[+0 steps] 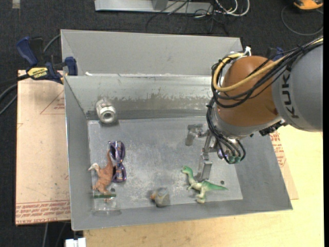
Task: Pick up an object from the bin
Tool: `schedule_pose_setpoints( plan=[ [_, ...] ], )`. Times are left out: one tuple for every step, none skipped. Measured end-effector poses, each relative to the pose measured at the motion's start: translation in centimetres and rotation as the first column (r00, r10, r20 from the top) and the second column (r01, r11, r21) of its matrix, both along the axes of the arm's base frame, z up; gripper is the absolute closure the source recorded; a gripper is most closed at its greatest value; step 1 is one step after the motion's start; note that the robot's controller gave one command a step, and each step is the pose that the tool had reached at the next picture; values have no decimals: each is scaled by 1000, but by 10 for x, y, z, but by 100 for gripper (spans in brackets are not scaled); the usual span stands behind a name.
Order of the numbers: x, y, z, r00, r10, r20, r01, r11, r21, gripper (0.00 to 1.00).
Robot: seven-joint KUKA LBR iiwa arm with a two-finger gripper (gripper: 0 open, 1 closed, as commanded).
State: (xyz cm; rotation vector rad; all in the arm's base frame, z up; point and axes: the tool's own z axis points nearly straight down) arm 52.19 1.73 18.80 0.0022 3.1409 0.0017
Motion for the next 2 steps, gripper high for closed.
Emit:
schedule_pose_setpoints(
  plan=[
    [0,0,0,1000,0,0,0,1000,0,0],
    [-16,-21,-100,998,67,5,-67,998,0,0]
  ],
)
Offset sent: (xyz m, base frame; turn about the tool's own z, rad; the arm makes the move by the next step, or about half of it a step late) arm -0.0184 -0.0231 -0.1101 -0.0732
